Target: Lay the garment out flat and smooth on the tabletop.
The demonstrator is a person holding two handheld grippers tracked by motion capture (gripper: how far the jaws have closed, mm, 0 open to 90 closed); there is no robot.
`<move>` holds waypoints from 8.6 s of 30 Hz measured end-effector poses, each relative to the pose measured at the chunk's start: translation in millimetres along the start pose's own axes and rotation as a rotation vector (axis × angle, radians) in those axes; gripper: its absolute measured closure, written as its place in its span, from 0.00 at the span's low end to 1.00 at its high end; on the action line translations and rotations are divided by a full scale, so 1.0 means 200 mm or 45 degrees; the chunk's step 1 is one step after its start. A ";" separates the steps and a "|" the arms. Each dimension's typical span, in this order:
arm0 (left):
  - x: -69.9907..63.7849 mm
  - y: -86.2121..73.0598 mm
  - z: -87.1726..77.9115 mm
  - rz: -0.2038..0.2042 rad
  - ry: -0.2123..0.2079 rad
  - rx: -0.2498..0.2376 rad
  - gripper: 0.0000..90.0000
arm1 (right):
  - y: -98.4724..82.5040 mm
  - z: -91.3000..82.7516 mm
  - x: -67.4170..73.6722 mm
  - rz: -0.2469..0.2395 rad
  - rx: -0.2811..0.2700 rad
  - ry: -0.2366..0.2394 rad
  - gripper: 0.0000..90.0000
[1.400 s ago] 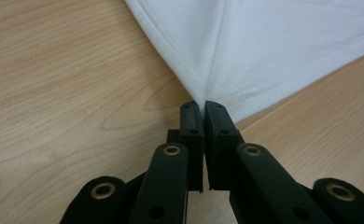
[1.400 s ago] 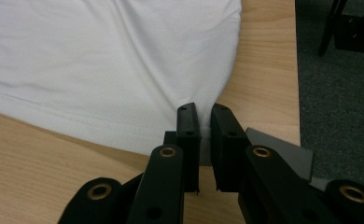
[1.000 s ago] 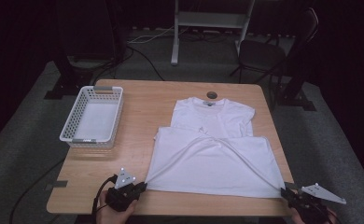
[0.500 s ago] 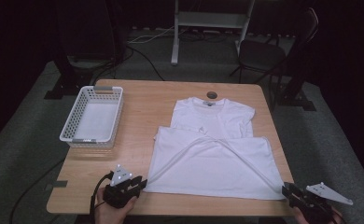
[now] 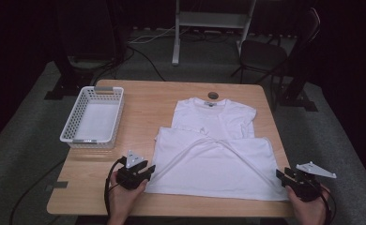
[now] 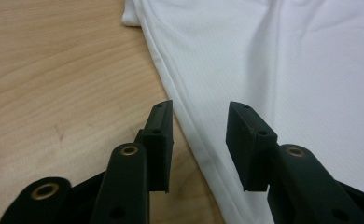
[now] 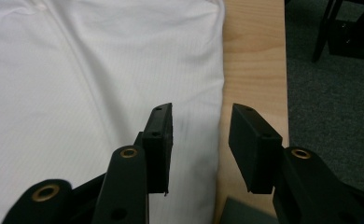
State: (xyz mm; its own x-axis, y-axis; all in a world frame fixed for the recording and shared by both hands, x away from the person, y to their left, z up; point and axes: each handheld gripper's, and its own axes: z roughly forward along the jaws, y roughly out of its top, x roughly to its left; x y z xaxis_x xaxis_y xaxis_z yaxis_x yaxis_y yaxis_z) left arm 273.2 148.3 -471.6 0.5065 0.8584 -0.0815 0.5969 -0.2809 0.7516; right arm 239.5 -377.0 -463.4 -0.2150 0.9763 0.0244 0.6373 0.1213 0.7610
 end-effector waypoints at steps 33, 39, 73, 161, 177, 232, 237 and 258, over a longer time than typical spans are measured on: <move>0.02 0.04 0.12 -0.007 0.034 0.024 0.70 | 0.05 0.19 -0.01 0.014 0.078 0.008 0.63; 0.00 0.04 0.12 0.015 0.023 0.034 0.85 | 0.05 0.19 -0.01 0.013 0.081 0.031 0.77; 0.00 -0.08 -0.01 -0.016 -0.026 0.032 0.99 | -0.07 0.05 0.02 -0.005 0.094 0.034 0.92; 0.10 0.07 0.14 -0.066 0.077 0.036 0.73 | 0.08 0.21 -0.09 0.005 0.086 0.032 0.65; 0.07 0.06 0.11 -0.051 0.007 0.072 0.99 | 0.07 0.18 -0.07 -0.030 0.107 0.053 0.93; 0.12 -0.06 -0.03 -0.051 0.068 0.070 0.99 | -0.07 0.04 -0.01 -0.035 0.115 0.139 0.98; 0.08 -0.08 -0.04 -0.041 0.040 0.072 0.99 | -0.12 -0.02 -0.05 -0.003 0.118 0.115 0.98; 0.01 -0.18 -0.15 -0.037 0.001 0.082 0.99 | -0.17 -0.12 -0.04 0.003 0.106 0.103 0.98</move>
State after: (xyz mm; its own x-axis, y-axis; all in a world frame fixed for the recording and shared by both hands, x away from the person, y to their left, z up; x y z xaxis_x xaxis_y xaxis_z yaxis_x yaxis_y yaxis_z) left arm 233.4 173.9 -479.0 0.4879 0.8669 -0.1025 0.6503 -0.2826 0.7052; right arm 200.6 -393.2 -474.0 -0.2703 0.9593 0.0813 0.6965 0.1365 0.7044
